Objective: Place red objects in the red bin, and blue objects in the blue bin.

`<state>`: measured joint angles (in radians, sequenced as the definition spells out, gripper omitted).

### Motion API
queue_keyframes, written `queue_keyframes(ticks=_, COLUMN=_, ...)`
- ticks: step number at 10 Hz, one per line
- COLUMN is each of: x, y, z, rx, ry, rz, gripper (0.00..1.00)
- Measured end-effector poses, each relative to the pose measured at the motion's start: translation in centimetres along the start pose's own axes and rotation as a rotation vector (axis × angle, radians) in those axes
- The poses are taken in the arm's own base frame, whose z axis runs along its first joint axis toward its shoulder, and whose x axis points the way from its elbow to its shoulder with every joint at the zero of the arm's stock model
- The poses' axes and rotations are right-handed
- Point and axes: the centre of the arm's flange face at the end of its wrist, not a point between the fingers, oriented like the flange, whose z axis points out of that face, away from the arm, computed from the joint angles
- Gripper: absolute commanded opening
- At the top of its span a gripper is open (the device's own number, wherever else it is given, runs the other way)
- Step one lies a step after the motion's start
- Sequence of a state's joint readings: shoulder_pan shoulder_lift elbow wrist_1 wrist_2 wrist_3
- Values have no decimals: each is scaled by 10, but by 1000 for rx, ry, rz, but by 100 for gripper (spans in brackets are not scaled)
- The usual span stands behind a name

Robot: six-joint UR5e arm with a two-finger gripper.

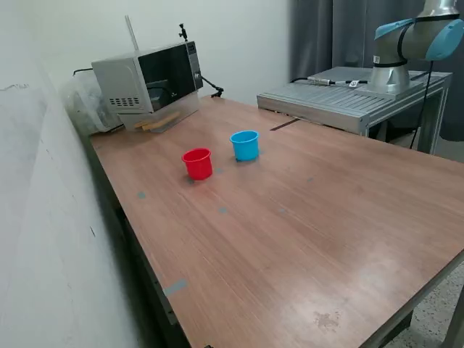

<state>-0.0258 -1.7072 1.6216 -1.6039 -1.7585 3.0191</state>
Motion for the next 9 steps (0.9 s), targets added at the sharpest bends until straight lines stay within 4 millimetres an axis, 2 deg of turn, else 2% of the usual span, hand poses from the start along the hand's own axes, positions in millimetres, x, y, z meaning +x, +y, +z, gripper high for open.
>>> queue_keyframes(ticks=1, x=-3, y=-3, z=-11, rx=0, ry=-1, rz=6, gripper=100)
queue_keyframes(ticks=3, x=-6, y=-7, z=-21, rx=3, ry=-2, rz=11, gripper=100)
queue_keyframes(ticks=9, x=-7, y=-15, z=-23, rx=15, ry=-2, rz=8, gripper=100)
